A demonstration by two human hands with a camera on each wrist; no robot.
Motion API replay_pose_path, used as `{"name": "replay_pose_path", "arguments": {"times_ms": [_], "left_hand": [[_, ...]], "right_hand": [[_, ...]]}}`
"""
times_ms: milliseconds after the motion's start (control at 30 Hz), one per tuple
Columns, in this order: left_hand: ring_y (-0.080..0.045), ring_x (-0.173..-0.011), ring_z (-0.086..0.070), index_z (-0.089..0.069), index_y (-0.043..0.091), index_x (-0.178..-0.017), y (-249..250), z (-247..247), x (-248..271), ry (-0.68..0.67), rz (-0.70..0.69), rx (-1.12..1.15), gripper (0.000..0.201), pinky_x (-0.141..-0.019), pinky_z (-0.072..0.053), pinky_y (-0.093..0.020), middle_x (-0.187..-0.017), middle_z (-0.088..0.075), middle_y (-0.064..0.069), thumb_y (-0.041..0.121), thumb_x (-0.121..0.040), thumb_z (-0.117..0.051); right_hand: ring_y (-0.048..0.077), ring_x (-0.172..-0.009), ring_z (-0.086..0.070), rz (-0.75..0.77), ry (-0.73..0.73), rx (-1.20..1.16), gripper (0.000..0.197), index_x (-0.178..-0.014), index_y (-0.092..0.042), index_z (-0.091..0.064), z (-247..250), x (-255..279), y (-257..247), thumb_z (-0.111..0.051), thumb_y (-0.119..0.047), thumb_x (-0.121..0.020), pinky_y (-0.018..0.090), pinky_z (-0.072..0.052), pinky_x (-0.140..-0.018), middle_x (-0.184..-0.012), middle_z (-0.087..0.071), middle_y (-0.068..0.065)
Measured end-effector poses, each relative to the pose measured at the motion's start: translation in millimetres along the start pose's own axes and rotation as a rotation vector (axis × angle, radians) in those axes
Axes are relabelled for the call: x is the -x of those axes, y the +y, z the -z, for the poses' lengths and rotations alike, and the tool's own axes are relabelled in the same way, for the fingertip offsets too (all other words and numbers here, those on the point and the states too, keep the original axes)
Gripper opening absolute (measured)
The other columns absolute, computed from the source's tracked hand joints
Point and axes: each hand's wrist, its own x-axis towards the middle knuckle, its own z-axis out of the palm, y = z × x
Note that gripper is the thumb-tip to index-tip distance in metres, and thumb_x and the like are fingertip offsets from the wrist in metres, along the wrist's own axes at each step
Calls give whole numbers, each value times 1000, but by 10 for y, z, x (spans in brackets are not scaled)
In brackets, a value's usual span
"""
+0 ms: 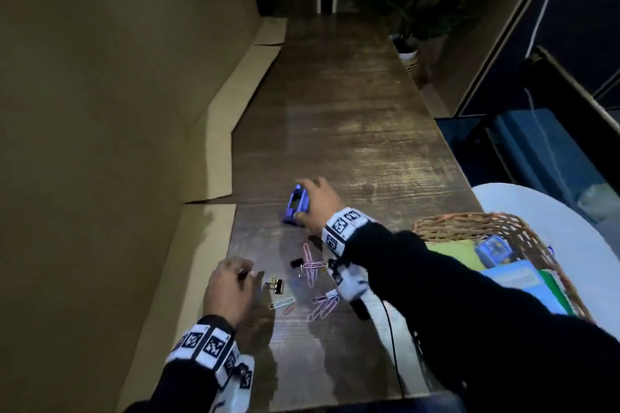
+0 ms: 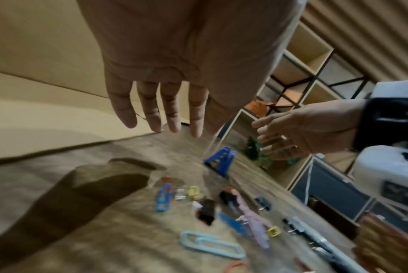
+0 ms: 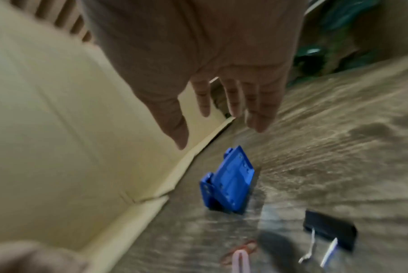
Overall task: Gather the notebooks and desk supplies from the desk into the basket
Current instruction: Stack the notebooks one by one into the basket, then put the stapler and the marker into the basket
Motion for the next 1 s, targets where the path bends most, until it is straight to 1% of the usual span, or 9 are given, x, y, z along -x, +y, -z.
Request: {"name": "replay_pose_path", "arguments": {"times_ms": [133,300,400,533,633,767,833,933,1000], "left_hand": [[-23,-136,-36,-55,20,-128,-308,-49,18,-107,88,-192,36,-110,-38,-38,-148,-39,-3,20,-93,-45],[-22,-141,-25,-49,26,-131,-310,-77,23,-142,74,-264,41,-107,-40,-43,-153,-28,0,17,-92,-41],[-21,-142,-23,-47,27,-132,-329,-92,30,-154,77,-265,43,-108,-39,-42,-154,-27,0,16,-91,-41],[-20,-143,-21,-42,32,-136,-425,-71,35,-157,56,-285,50,-108,-38,-45,-156,-24,4,13,-89,-43],[-19,-142,-25,-40,35,-137,-495,-82,55,-144,31,-324,55,-105,-41,-46,-155,-26,5,12,-87,-46],[-18,-143,-23,-33,37,-140,-535,-105,78,-144,21,-359,60,-104,-42,-48,-157,-21,7,13,-87,-47],[-18,-142,-24,-33,38,-140,-526,-103,70,-146,23,-351,59,-104,-42,-48,-156,-22,7,14,-87,-47],[-18,-140,-28,-37,37,-138,-526,-106,44,-142,9,-342,53,-101,-43,-47,-154,-26,7,18,-89,-45],[-21,-138,-32,-43,35,-135,-570,-115,-13,-149,3,-341,47,-102,-42,-45,-153,-31,4,20,-91,-45]], "right_hand": [[42,-134,-27,89,-192,464,75,-132,-31,-48,-151,-550,-11,-73,-53,-65,49,-36,-108,-152,-17,20],[30,-92,-63,137,-263,660,58,-106,-19,-65,-211,-787,-115,-74,-53,-59,38,-56,-72,-105,-62,11],[27,-75,-69,115,-258,661,51,-97,-16,-67,-260,-766,-186,-76,-46,-57,28,-51,-56,-92,-71,8],[31,-92,-60,23,-194,394,79,-116,-17,-52,-82,-585,-66,-76,-53,-49,38,-54,-82,-109,-51,8],[26,-105,-59,-22,-184,183,89,-131,-17,-44,430,-355,192,-79,-45,-54,30,-49,-90,-120,-57,8],[19,-117,-57,-163,-120,-79,118,-145,-18,-33,1246,157,696,-66,-55,-38,32,-41,-106,-130,-58,3],[16,-119,-54,-242,-31,-176,111,-142,-14,-38,1522,468,945,-65,-54,-42,24,-37,-104,-127,-57,1],[15,-98,-59,-348,90,-322,58,-115,-14,-59,1679,885,1321,-74,-34,-63,5,-43,-75,-97,-65,-3],[17,-84,-61,-414,170,-342,54,-103,-9,-64,1642,1064,1597,-79,-34,-57,14,-48,-71,-90,-69,4]]}}
